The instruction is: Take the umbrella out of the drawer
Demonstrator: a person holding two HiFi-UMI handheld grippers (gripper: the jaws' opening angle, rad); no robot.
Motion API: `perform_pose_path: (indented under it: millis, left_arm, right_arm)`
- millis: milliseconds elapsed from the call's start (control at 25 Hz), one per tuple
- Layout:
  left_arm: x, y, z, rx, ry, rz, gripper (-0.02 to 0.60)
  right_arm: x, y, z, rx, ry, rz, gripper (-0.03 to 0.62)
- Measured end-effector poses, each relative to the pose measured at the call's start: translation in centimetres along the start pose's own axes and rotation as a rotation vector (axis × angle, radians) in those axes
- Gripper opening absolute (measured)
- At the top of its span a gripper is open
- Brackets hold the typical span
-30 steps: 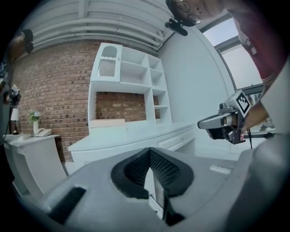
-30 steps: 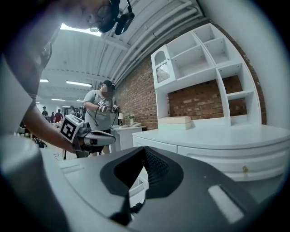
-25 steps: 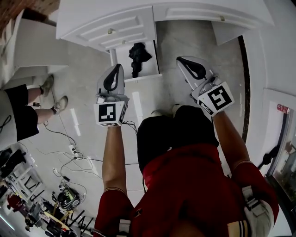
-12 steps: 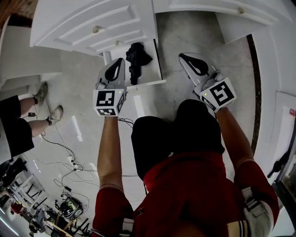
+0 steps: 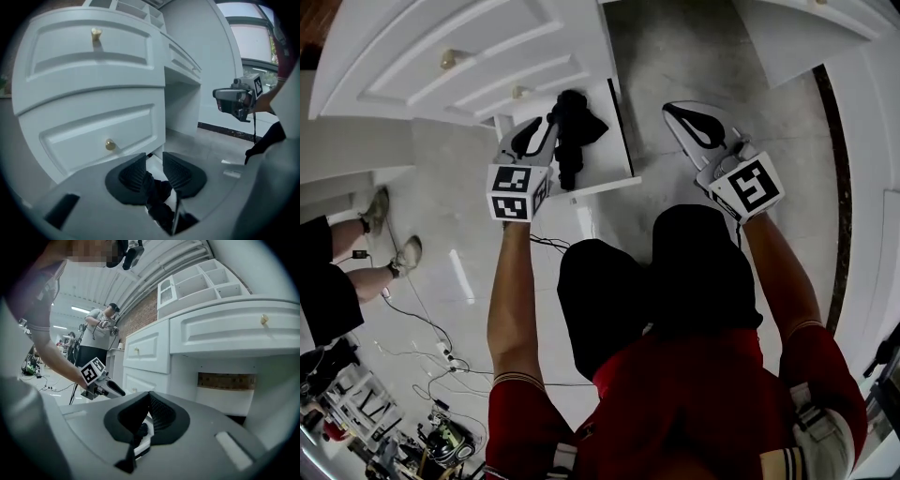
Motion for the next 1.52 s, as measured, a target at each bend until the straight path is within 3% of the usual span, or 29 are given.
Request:
perform_pose_path:
  millis: [720,1000,1280,1480,1520]
  left_arm:
    - [-11.6,0.4,14.7,-0.007,-0.361,-0.030,0.365]
    - [-14.4,0.1,17.3,0.024,-0.477,-0.082,0.382]
    - [-17.0,0.4,18.8,-0.003,-0.548,-0.180,0.402]
    - [-17.5,0.9,20.2,-0.055,-0.596,-0.155,0.399]
    - [-17.5,1.1,20.4,-0.068,-0.604,-0.144,0.376]
  right_arm:
    - [-9.9,1.6,-1.2,-0.028,-0.024,-0.071,0.012]
    - [-11.5,2.2,-2.2,-0.053,-0.040,-0.057,0.012]
    - [-12.8,2.1,-2.8,-0.058,-0.039,-0.053,0.012]
    - [-13.6,1.9,-2.7,-0.056,-0.054,-0.044,0.012]
    - [-13.7,1.8,-2.8,-0.058,-0.056,-0.041,0.012]
Point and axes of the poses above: the fingertips, and each gripper's own axes: z forward along the fingers, y to its right, x out of its top, the point moved 9 cm from there along -z, backward along the fingers, and after that the axes turned 10 degrees about x, right-handed, at the moved point
